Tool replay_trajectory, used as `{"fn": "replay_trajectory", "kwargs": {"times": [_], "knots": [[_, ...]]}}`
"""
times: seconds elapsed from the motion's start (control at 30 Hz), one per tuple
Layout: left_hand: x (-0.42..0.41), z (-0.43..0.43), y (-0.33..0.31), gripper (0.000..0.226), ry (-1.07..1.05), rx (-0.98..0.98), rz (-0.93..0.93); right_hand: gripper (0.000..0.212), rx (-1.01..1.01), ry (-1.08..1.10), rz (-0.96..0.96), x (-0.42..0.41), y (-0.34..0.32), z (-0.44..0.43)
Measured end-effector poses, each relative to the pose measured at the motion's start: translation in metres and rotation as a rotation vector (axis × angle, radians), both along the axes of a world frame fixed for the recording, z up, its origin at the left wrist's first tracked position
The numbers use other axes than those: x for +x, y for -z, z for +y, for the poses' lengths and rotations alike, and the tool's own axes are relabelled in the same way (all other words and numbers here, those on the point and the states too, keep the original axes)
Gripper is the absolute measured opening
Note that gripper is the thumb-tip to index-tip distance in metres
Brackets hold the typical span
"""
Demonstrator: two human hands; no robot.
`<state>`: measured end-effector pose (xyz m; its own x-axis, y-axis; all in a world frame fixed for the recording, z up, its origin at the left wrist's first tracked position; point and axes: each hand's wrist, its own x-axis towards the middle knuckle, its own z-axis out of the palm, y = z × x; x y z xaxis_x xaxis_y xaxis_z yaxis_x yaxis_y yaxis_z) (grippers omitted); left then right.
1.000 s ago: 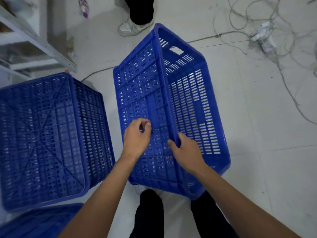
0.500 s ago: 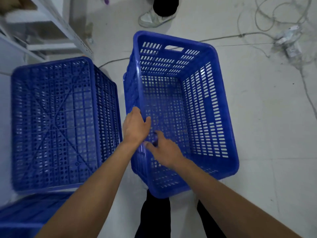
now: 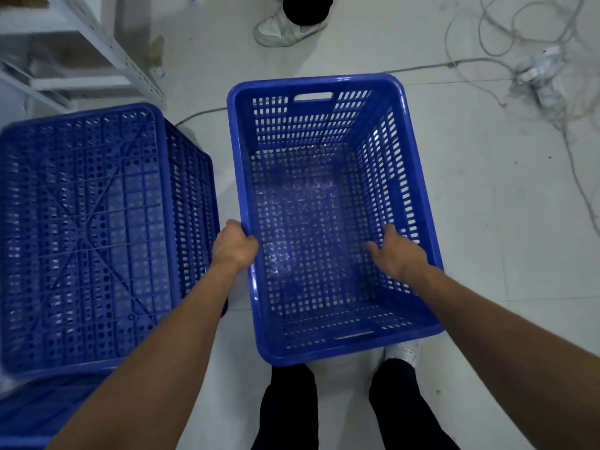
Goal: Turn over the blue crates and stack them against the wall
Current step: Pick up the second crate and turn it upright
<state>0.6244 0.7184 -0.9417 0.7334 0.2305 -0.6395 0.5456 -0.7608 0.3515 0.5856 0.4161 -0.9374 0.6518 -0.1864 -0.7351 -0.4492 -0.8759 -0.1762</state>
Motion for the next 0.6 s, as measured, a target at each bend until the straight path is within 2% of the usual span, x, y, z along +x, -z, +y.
{"fn": "replay_trajectory", "kwargs": {"times": [0.07,0.17,0.3,0.47,0.6], "knots": [[0.002,-0.004,0.008,0.011,-0.054,-0.051,0.025,0.047,-0.024,-0.027,-0.013,0.001,0.001,-0.016],[0.001,-0.013,0.019,0.008,-0.149,-0.081,0.06,0.05,-0.076,-0.08,-0.008,0.006,0.005,-0.039],[-0.004,-0.02,0.032,0.03,-0.24,-0.086,0.115,0.047,-0.085,0.032,-0.043,0.015,0.012,-0.063],[-0.007,-0.025,0.04,0.033,-0.21,-0.011,0.117,0.046,-0.106,0.148,-0.173,0.031,0.017,-0.087],[0.001,-0.02,0.039,0.031,-0.188,0.019,0.105,0.059,-0.117,0.219,-0.271,0.048,0.018,-0.099]]}}
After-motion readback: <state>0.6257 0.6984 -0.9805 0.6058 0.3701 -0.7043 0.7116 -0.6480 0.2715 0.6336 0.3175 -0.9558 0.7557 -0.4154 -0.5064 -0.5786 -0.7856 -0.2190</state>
